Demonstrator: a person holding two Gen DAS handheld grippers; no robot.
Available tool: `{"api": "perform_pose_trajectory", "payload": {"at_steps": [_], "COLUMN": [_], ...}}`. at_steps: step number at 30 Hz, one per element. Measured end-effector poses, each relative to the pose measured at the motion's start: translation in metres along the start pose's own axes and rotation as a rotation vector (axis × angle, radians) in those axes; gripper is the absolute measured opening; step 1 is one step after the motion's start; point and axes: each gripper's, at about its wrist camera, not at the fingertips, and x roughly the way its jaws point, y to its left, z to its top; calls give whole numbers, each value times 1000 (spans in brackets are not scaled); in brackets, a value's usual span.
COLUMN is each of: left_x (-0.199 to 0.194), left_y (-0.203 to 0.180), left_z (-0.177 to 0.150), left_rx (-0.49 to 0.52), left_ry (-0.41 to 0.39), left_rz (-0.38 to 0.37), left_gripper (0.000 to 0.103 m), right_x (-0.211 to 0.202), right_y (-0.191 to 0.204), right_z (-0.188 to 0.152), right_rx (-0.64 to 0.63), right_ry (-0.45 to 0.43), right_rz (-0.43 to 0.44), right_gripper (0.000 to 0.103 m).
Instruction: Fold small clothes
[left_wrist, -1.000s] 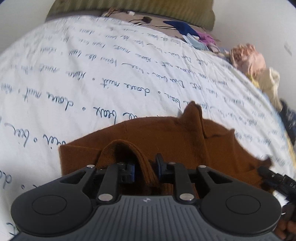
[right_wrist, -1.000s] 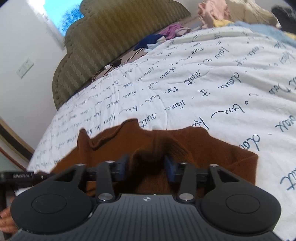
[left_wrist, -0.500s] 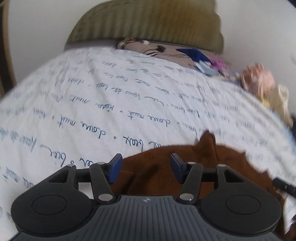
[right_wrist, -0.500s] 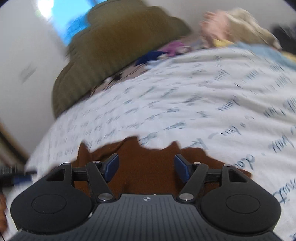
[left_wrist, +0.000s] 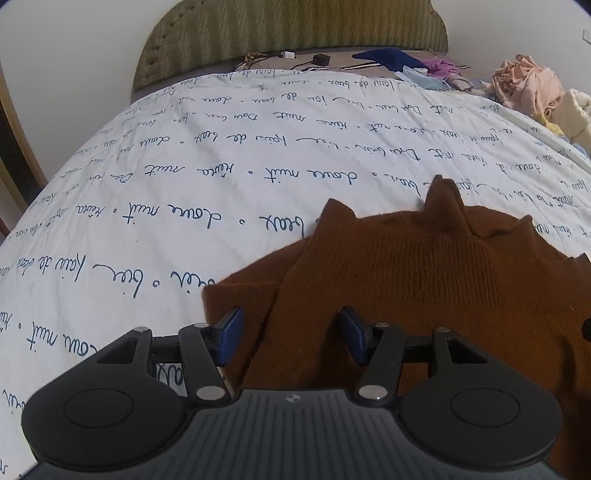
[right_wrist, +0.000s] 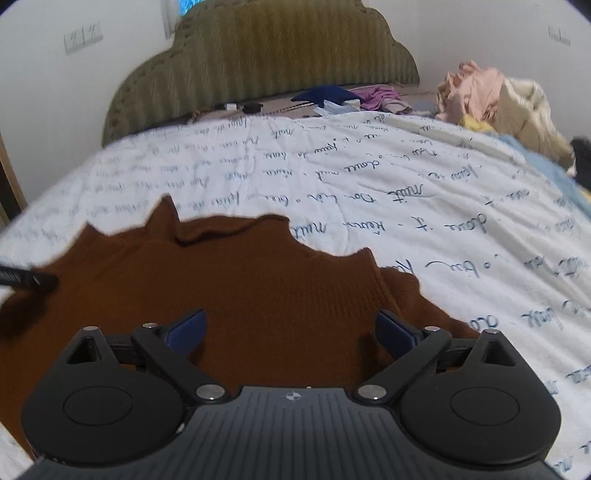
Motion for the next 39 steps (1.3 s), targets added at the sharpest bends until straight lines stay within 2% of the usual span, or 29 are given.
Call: {"api": "perform_pose_trajectory", "payload": {"at_steps": [2, 6, 11, 15, 18, 21, 27, 34, 36, 38, 39], "left_x": [-3, -8, -15, -23, -27, -35, -51, -70, -74, -77, -78], "left_y": [-3, -8, -10, -11, -11, -9, 10, 40, 48, 54, 55], "left_z": [-3, -9, -17, -27, -37, -47, -68, -97, -101, -102, -102], "left_rx": [9, 24, 24, 38, 57, 70, 43, -29, -55, -69, -74], "left_ry": [-5, -20, -30, -46, -56, -72, -92, -78, -75, -64, -55], "left_rz": [6, 34, 36, 54, 74, 84, 42, -66, -101, -138, -147], "left_gripper": [56, 56, 56, 56, 57, 58, 60, 59, 55, 25, 20], "right_x": [0, -10, -20, -31, -30, -20, -46, -65, -68, -71, -71], "right_y": [4, 12, 25, 32, 38, 37, 39, 70, 80, 91, 96], "right_z": [-3, -6, -10, -15, -24, -35, -44, -61, -62, -61, -61], "right_rx": [-12, -26, -89, -111, -162, -191, -165, -287, -312, -327, -334], "right_ry": [3, -17, -44, -58, -30, 32, -40, -76, -87, -92, -91], "right_rz": [-22, -2, -35, -20, -5, -50, -46, -14, -2, 35, 51], "right_gripper": [96, 97, 99, 101, 103, 102, 103, 103, 103, 103, 103]}}
